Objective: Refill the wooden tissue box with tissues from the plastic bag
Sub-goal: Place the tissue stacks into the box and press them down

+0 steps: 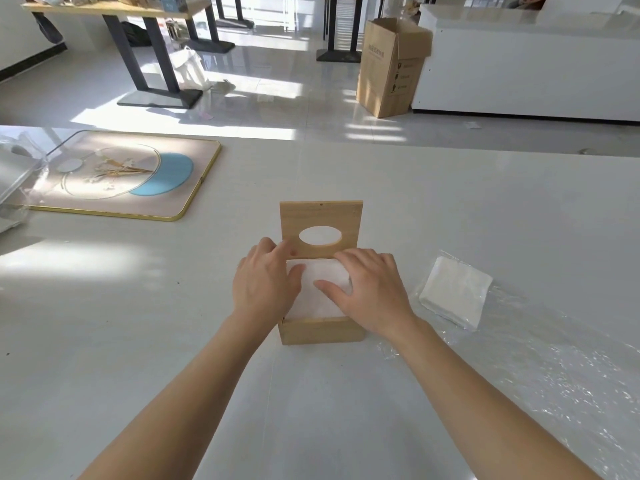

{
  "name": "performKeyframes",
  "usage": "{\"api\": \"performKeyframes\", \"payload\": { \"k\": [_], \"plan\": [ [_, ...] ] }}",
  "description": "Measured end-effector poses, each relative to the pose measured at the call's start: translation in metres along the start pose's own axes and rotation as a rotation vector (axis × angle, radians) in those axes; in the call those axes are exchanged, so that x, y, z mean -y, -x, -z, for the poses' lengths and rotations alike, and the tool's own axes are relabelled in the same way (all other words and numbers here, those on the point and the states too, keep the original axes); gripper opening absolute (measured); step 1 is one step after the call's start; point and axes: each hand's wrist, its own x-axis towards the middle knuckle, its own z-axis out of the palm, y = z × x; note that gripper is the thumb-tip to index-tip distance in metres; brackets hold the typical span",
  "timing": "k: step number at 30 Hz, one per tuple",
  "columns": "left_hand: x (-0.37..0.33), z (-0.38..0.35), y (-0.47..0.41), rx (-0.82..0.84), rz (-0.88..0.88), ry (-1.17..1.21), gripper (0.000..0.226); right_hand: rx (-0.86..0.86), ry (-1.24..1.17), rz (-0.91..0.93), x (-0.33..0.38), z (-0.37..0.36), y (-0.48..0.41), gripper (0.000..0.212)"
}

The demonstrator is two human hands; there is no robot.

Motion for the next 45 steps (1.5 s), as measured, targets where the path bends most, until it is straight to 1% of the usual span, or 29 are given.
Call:
{"api": "performKeyframes", "payload": {
  "k": [2, 5, 7, 9, 11, 14, 16, 20, 22, 26, 29, 34, 38, 41, 43, 45],
  "plan": [
    [0.0, -0.004, 0.0, -0.019, -0.075, -0.068, 0.018, 0.012, 0.068, 0.013, -0.002, -0.004, -0.002, 0.033],
    [0.002, -0.009, 0.002, -0.014, -0.235, -0.204, 0.005, 0.031, 0.123, 0.036, -0.001, -0.006, -0.006, 0.017],
    [0.002, -0.012, 0.005, 0.024, -0.307, -0.334, 0.013, 0.094, 0.165, 0.047, 0.0, -0.007, -0.008, 0.009],
    [0.0, -0.016, 0.005, 0.037, -0.346, -0.423, 0.018, 0.158, 0.207, 0.062, 0.001, -0.011, -0.008, 0.012],
    [-0.002, -0.017, 0.006, 0.095, -0.342, -0.534, 0.013, 0.205, 0.249, 0.072, 0.003, -0.012, -0.01, 0.015],
    [0.001, -0.024, 0.005, 0.231, -0.327, -0.623, 0.028, 0.271, 0.297, 0.074, 0.007, -0.013, -0.018, 0.016],
    [-0.001, -0.025, 0.004, 0.265, -0.341, -0.68, 0.03, 0.313, 0.308, 0.064, 0.008, -0.016, -0.022, 0.02],
    [-0.008, -0.026, 0.003, 0.323, -0.38, -0.668, 0.029, 0.321, 0.319, 0.067, 0.007, -0.017, -0.018, 0.027],
    [-0.007, -0.026, 0.003, 0.307, -0.344, -0.622, 0.032, 0.337, 0.329, 0.077, 0.006, -0.017, -0.019, 0.029],
    [-0.003, -0.025, 0.004, 0.339, -0.367, -0.649, 0.038, 0.425, 0.368, 0.053, 0.009, -0.016, -0.025, 0.029],
    [-0.005, -0.024, 0.004, 0.338, -0.322, -0.627, 0.037, 0.487, 0.386, 0.023, 0.011, -0.017, -0.03, 0.031],
    [-0.002, -0.025, 0.0, 0.404, -0.397, -0.683, 0.032, 0.569, 0.383, 0.004, 0.013, -0.015, -0.036, 0.032],
    [0.003, -0.026, 0.0, 0.342, -0.425, -0.639, 0.032, 0.512, 0.35, 0.033, 0.012, -0.015, -0.032, 0.03],
    [0.006, -0.023, 0.002, 0.239, -0.41, -0.454, 0.026, 0.413, 0.246, 0.062, 0.008, -0.014, -0.025, 0.028],
    [0.005, -0.015, 0.003, 0.12, -0.401, -0.328, 0.014, 0.303, 0.208, 0.106, 0.005, -0.011, -0.021, 0.028],
    [0.009, -0.016, 0.005, -0.08, -0.39, -0.235, 0.014, 0.194, 0.208, 0.134, 0.004, -0.007, -0.017, 0.022]
  ]
}}
